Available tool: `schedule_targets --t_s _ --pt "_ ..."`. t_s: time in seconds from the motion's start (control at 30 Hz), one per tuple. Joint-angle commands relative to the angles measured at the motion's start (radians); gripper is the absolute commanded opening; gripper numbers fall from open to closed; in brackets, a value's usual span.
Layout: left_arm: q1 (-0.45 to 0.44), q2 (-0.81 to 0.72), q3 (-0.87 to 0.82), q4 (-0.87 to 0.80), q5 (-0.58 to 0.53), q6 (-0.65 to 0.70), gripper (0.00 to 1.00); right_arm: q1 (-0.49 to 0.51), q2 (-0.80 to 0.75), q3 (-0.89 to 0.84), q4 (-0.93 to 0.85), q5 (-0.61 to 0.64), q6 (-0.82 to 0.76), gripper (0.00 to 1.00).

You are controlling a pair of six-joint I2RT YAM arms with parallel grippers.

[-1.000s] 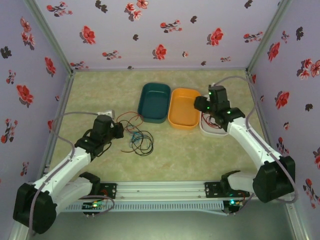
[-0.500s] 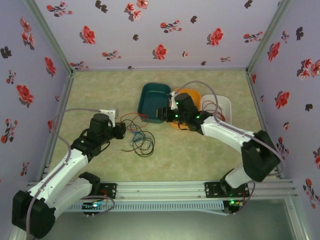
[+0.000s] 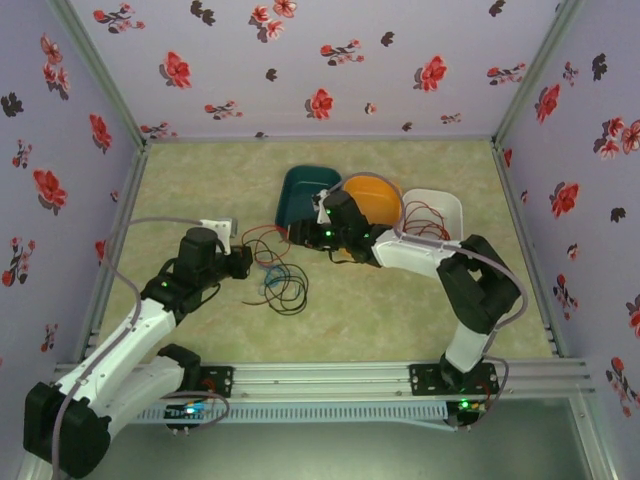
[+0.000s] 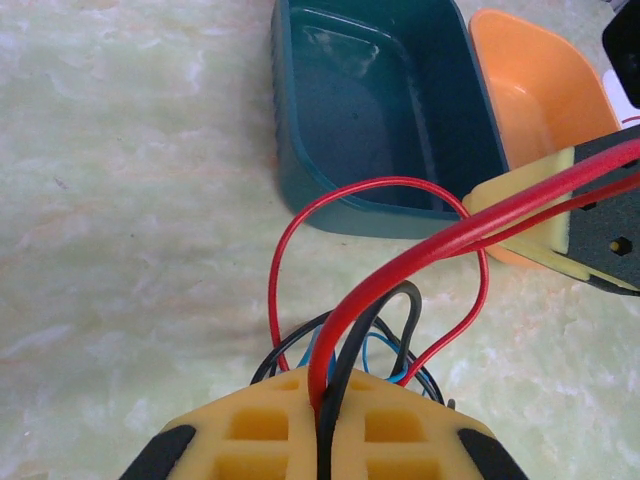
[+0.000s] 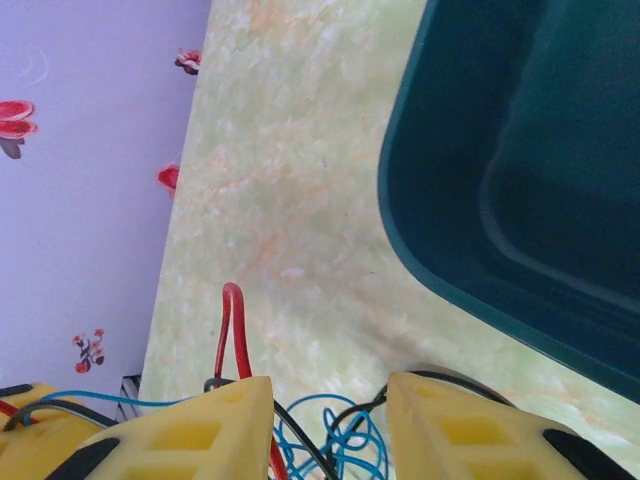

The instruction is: Untangle the cables

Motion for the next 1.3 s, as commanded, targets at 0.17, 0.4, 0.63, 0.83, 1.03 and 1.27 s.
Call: schedule_targets --t_s 0.17,0.4,0.63,0.83,1.03,1.27 --pt "0.006 -0.013 -0.019 0.015 0.022 -0.006 0.06 0.016 0.012 0.024 0.044 -0.038 0.033 0.38" --pt "0.006 -0.011 -0.026 0.023 0.021 -0.006 0.06 0.016 -0.022 0.011 0.021 -0.015 -0.002 0.43" --pt "0.005 -0.008 -0.027 0.031 0.020 -0.007 0.05 0.022 -0.066 -0.024 0.038 0.002 -0.030 0.42" --pt "0.005 -0.008 -0.037 0.042 0.020 -0.016 0.05 0.034 -0.104 -0.044 0.026 0.034 -0.068 0.43" --pt "0.006 -0.010 -0.043 0.054 0.020 -0.026 0.05 0.042 -0.068 -0.032 -0.019 0.050 -0.082 0.42" --pt "0.006 -0.016 -0.043 0.049 0.021 -0.023 0.05 0.048 -0.013 -0.017 -0.050 0.054 -0.063 0.41"
